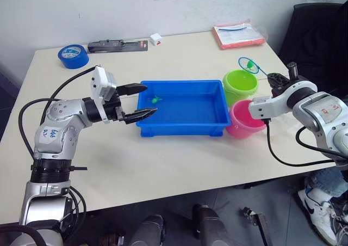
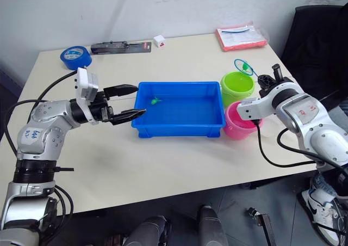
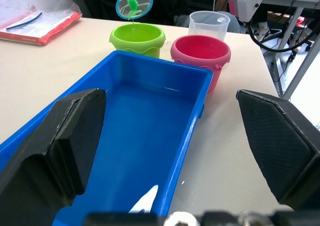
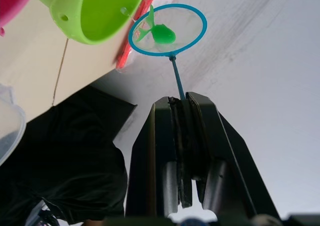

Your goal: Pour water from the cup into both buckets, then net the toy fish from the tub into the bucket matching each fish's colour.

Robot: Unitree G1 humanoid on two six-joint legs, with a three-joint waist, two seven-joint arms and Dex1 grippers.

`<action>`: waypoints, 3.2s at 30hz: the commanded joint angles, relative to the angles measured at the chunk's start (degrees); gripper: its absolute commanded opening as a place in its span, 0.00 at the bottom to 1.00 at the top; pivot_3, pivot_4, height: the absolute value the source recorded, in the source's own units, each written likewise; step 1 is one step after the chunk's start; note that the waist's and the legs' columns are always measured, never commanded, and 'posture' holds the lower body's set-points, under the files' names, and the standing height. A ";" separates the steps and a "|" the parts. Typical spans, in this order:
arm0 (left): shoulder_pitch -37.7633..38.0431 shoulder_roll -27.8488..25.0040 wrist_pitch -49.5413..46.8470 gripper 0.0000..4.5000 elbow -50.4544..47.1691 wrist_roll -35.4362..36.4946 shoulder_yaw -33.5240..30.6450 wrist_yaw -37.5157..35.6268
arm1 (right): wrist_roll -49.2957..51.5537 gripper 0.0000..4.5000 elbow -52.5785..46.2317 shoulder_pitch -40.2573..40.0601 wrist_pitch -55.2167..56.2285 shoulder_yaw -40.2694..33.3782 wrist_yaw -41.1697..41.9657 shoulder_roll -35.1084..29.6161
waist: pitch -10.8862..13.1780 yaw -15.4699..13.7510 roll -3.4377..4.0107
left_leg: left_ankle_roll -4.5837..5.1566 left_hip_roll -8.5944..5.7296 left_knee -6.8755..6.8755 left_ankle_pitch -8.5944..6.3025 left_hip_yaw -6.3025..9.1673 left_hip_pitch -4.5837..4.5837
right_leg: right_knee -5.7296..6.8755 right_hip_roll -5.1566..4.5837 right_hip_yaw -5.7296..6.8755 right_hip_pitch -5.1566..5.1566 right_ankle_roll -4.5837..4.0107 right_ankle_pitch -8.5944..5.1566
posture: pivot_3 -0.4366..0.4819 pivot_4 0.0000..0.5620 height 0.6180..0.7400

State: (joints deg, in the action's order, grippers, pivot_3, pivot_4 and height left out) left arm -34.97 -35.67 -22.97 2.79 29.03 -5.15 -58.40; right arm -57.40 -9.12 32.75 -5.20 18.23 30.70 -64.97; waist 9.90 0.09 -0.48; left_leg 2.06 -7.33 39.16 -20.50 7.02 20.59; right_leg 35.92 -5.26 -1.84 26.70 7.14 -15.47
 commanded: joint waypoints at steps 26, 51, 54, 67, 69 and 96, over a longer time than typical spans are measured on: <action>0.21 1.61 1.35 1.00 -1.43 0.05 -0.52 0.28 | -14.84 0.17 -5.25 -8.10 2.83 -5.75 -3.13 2.61 | 0.00 0.02 0.00 | -0.01 0.00 0.03 0.00 -0.02 -0.01 | 0.05 0.01 -0.02 0.00 0.00 0.00 | 0.48 0.27 1.00; -0.11 1.27 1.92 1.00 -0.72 -0.40 -0.60 -0.36 | -22.03 0.17 -3.68 -7.79 3.95 -5.87 -5.14 4.99 | 0.00 0.04 0.00 | -0.01 0.00 0.03 0.01 -0.03 -0.01 | 0.05 0.02 -0.02 0.00 0.00 0.00 | 0.48 0.27 1.00; -0.36 1.40 2.15 1.00 -0.40 -0.49 -0.45 -0.46 | -23.19 0.17 -3.96 -7.55 4.00 -5.77 -5.83 4.68 | 0.00 0.05 0.00 | -0.01 0.00 0.04 0.01 -0.03 -0.01 | 0.05 0.02 -0.03 0.00 0.00 0.00 | 0.48 0.27 1.00; -0.44 2.00 2.63 1.00 -0.16 -0.66 -0.17 -0.46 | -29.65 0.17 -7.00 -12.69 2.75 -6.97 -10.02 4.40 | -0.01 0.01 0.00 | -0.01 -0.02 0.06 0.01 -0.05 -0.01 | 0.07 0.02 -0.04 -0.01 0.00 0.00 | 0.48 0.27 1.00; -0.41 2.07 2.55 1.00 -0.19 -0.64 -0.19 -0.43 | -30.33 0.17 -6.65 -13.26 2.86 -7.28 -10.38 4.10 | 0.00 0.01 0.00 | -0.01 -0.01 0.06 0.01 -0.05 -0.03 | 0.08 0.03 -0.05 0.00 0.00 0.00 | 0.48 0.27 1.00; 4.89 -6.04 -4.40 1.00 -3.49 -0.15 -8.10 6.30 | 21.02 0.17 -9.99 10.94 -42.51 -20.12 31.86 37.98 | -0.02 0.68 -0.02 | -0.05 0.10 0.04 -0.01 0.05 -0.10 | 0.06 0.12 -0.02 -0.10 -0.01 0.00 | 0.48 0.27 1.00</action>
State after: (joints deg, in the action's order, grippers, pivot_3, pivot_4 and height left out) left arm -30.15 -40.88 -25.97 2.00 28.50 -11.54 -53.69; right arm -39.82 -17.94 40.96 -37.05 0.64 59.90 -28.53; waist 9.88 0.77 -0.50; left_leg 2.01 -7.23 39.21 -20.51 7.09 20.49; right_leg 35.99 -5.14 -1.85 26.60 7.13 -15.46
